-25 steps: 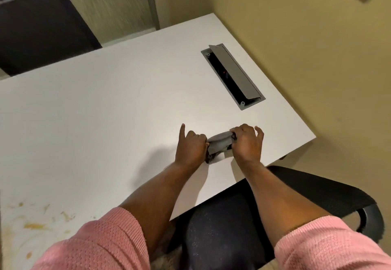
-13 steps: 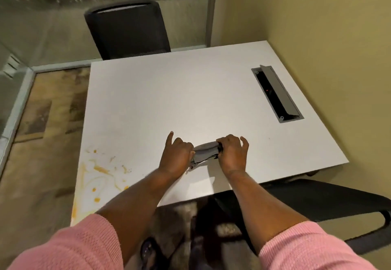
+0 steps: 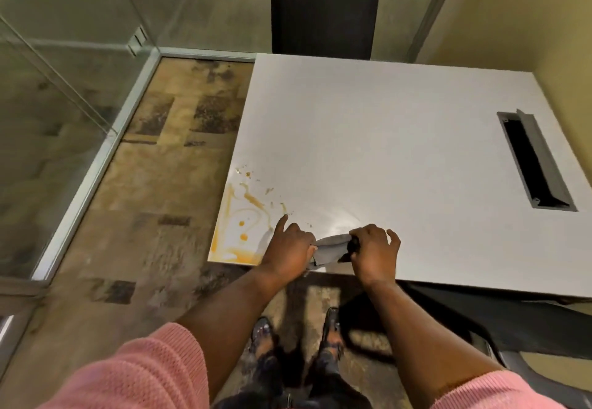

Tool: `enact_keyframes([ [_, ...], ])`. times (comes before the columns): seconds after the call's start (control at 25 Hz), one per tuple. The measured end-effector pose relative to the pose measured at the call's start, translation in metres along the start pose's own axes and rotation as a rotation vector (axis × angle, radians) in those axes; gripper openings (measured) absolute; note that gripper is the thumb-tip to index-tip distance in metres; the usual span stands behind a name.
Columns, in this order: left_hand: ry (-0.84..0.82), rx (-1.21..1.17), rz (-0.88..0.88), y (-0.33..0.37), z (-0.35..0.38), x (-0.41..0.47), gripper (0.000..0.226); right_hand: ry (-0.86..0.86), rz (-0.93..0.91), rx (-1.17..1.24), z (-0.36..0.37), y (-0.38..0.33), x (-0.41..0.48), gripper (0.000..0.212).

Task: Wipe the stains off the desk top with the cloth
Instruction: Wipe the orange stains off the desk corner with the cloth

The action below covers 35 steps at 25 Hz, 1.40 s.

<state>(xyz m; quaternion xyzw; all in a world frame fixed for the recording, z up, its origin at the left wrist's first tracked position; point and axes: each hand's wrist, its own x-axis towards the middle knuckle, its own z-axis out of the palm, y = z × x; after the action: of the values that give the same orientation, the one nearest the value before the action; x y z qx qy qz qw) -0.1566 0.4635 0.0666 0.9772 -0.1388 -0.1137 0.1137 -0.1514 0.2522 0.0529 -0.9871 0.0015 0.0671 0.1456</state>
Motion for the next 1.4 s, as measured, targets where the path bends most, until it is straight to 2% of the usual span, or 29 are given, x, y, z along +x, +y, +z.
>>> enact_keyframes([
  [0.28, -0.007, -0.055, -0.112, -0.035, 0.025, 0.008, 0.021, -0.074, -0.037, -0.018, 0.032, -0.020, 0.020, 0.048],
  [0.44, 0.038, -0.095, -0.184, -0.054, 0.037, 0.033, 0.018, -0.078, -0.096, 0.012, 0.052, -0.019, 0.054, 0.051],
  [0.56, 0.081, -0.118, -0.216, -0.059, 0.051, 0.046, 0.022, -0.099, -0.148, 0.023, 0.068, -0.013, 0.075, 0.045],
  [0.68, 0.178, -0.134, -0.161, -0.048, 0.062, 0.054, 0.029, -0.108, -0.197, 0.049, 0.075, -0.007, 0.088, 0.044],
  [0.76, 0.186, -0.131, -0.102, -0.034, 0.072, 0.061, 0.038, -0.080, -0.219, 0.086, 0.077, 0.000, 0.094, 0.049],
  [0.84, 0.105, -0.137, -0.082, -0.018, 0.084, 0.068, 0.050, -0.050, -0.224, 0.137, 0.080, 0.013, 0.098, 0.052],
  [1.0, -0.079, -0.114, -0.088, -0.001, 0.114, 0.090, 0.073, -0.093, -0.245, 0.128, 0.086, 0.039, 0.114, 0.055],
  [1.24, -0.037, 0.002, 0.042, -0.021, 0.145, 0.102, 0.074, -0.141, -0.453, -0.067, 0.105, 0.061, 0.150, 0.063],
  [1.4, 0.022, 0.006, -0.025, -0.016, 0.158, 0.086, 0.073, -0.175, -0.451, -0.091, 0.119, 0.056, 0.151, 0.059],
])
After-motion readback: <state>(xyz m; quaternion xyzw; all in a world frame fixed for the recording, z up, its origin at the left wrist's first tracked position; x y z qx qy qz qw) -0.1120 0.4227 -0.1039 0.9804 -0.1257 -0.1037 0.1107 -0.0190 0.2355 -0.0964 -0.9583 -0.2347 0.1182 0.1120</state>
